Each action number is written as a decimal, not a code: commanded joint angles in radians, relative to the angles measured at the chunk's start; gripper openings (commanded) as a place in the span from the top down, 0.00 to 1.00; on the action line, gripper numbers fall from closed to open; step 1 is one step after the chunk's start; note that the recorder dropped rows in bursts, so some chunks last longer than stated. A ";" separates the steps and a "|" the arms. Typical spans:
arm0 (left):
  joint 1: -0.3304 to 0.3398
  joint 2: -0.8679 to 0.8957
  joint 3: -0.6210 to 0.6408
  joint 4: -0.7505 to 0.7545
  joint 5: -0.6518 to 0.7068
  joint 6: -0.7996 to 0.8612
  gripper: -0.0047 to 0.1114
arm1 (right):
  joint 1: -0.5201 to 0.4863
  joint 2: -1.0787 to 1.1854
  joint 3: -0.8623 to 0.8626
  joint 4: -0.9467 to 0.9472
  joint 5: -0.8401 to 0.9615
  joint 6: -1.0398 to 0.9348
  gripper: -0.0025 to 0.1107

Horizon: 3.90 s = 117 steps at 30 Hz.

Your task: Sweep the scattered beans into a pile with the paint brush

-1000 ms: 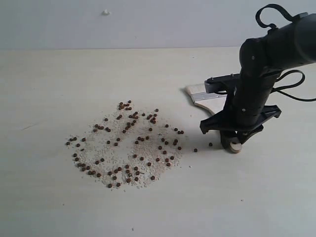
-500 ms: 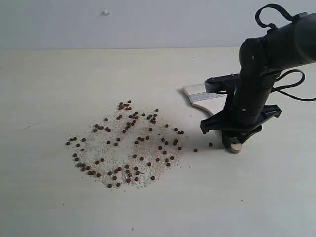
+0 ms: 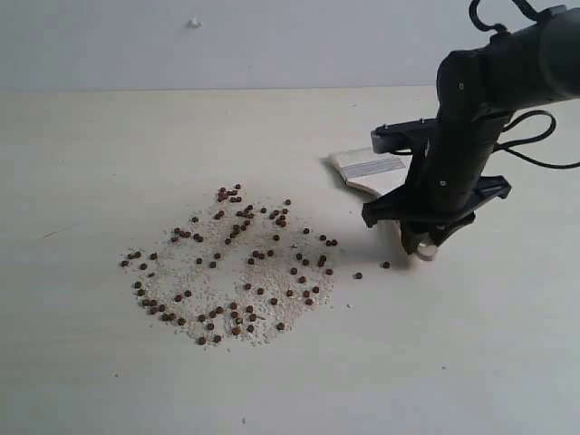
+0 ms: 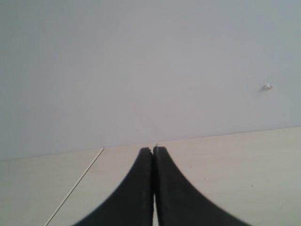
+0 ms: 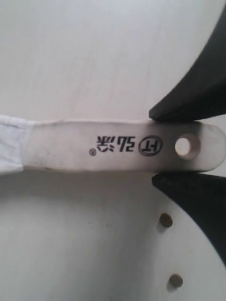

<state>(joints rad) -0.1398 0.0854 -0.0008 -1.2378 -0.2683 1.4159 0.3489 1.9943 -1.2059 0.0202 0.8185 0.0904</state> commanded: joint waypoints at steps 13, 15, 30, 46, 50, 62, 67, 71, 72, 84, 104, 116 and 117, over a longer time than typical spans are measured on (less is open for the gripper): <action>0.001 -0.007 0.001 -0.002 0.001 -0.001 0.96 | 0.001 -0.029 -0.215 0.002 0.244 -0.098 0.98; 0.001 -0.007 0.001 -0.002 0.001 -0.001 0.96 | 0.001 -0.031 -0.236 0.002 0.267 -0.106 0.98; 0.001 -0.007 0.001 0.119 0.277 -0.150 0.96 | 0.001 -0.099 -0.346 0.030 0.338 -0.149 0.98; 0.001 0.271 -0.346 -0.017 0.426 0.066 0.96 | 0.001 -0.114 -0.349 0.055 0.345 -0.160 0.98; 0.001 0.478 -0.455 -0.116 0.563 0.271 0.96 | 0.001 -0.114 -0.349 0.057 0.345 -0.160 0.98; 0.001 1.173 -0.600 -0.467 1.067 0.681 0.96 | 0.001 -0.114 -0.349 0.064 0.337 -0.173 0.98; -0.002 1.426 -0.748 -0.507 1.116 0.681 0.91 | 0.001 -0.114 -0.349 0.064 0.332 -0.178 0.98; -0.037 1.672 -0.958 -0.480 1.156 0.681 0.60 | 0.001 -0.114 -0.349 0.070 0.332 -0.178 0.98; -0.061 1.746 -1.048 -0.431 1.152 0.681 0.45 | 0.001 -0.114 -0.349 0.084 0.332 -0.178 0.98; -0.349 2.030 -1.391 -0.058 0.906 0.681 0.29 | 0.001 -0.114 -0.407 0.137 0.337 -0.193 0.98; -0.400 2.193 -1.503 -0.173 0.734 0.681 0.30 | 0.001 -0.114 -0.430 0.190 0.337 -0.193 0.98; -0.400 2.247 -1.546 -0.266 0.787 0.681 0.85 | 0.001 -0.114 -0.430 0.192 0.331 -0.193 0.98; -0.400 2.247 -1.546 -0.266 0.789 0.681 0.93 | 0.001 -0.114 -0.430 0.192 0.329 -0.193 0.98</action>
<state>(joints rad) -0.5387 2.3376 -1.5378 -1.4749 0.4982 2.1096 0.3489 1.8917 -1.6303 0.2098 1.1373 -0.0904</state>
